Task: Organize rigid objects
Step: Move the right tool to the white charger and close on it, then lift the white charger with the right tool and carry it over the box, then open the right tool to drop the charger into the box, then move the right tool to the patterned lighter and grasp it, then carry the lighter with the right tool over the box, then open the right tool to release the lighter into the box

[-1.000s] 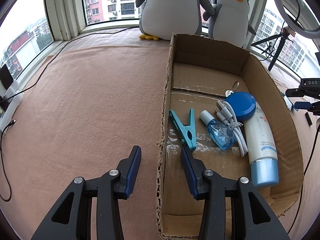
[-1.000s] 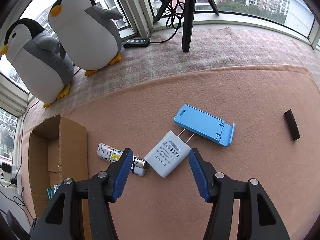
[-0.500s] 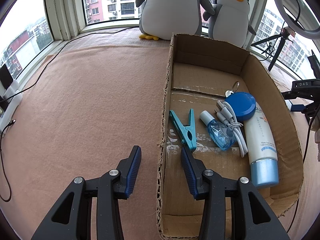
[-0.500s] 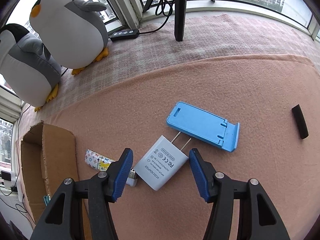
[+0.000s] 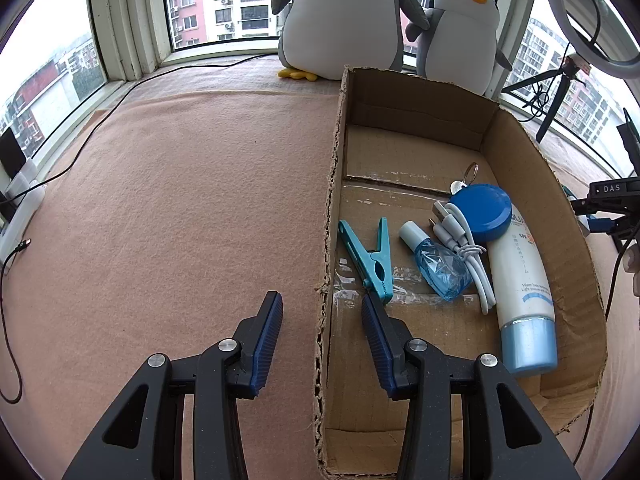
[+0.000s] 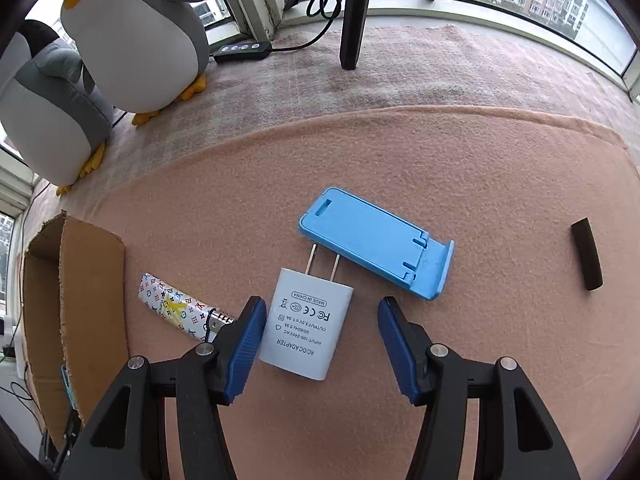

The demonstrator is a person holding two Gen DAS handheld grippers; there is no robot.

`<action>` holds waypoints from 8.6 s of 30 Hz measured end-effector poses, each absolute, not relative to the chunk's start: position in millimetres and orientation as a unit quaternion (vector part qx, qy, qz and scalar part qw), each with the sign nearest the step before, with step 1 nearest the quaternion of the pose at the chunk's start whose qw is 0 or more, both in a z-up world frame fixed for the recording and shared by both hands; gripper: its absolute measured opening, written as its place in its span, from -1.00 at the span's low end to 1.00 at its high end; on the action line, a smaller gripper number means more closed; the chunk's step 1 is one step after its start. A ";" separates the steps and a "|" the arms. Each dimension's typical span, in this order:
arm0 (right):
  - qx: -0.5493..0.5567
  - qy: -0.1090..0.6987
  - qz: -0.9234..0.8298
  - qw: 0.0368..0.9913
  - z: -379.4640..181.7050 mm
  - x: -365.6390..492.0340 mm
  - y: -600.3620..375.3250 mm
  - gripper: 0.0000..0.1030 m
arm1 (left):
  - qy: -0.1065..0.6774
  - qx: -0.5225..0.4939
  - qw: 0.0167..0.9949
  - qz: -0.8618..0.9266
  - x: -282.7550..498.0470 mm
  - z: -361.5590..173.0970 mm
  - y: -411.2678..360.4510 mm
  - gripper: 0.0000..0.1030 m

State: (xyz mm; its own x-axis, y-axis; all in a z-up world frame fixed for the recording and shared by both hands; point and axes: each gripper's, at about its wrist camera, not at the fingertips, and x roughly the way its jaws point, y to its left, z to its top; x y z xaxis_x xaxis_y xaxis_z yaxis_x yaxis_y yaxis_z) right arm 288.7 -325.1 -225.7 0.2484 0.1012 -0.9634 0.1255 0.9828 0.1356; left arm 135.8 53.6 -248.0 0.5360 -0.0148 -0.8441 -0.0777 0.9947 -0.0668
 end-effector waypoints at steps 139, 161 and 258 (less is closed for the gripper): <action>-0.112 0.554 0.177 0.805 -215.7 277.1 -223.6 0.17 | 0.485 -0.042 0.873 0.022 134.4 -246.3 55.3 -0.08; -0.087 0.571 0.147 0.803 -222.7 281.2 -229.6 -0.58 | 0.485 -0.044 0.873 0.023 134.9 -246.9 55.5 -0.08; -0.075 0.514 0.260 0.814 -146.2 220.6 -129.9 0.07 | 0.482 -0.040 0.875 0.025 138.3 -245.8 51.8 -0.08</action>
State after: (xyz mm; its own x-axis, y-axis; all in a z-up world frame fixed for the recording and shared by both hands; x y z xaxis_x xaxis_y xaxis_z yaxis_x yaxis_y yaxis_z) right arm 220.6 -129.9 -146.2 0.3353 0.3461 -0.8762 -0.5014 0.8530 0.1450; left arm 138.2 51.8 -245.8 0.5336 0.0053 -0.8457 -0.0819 0.9956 -0.0454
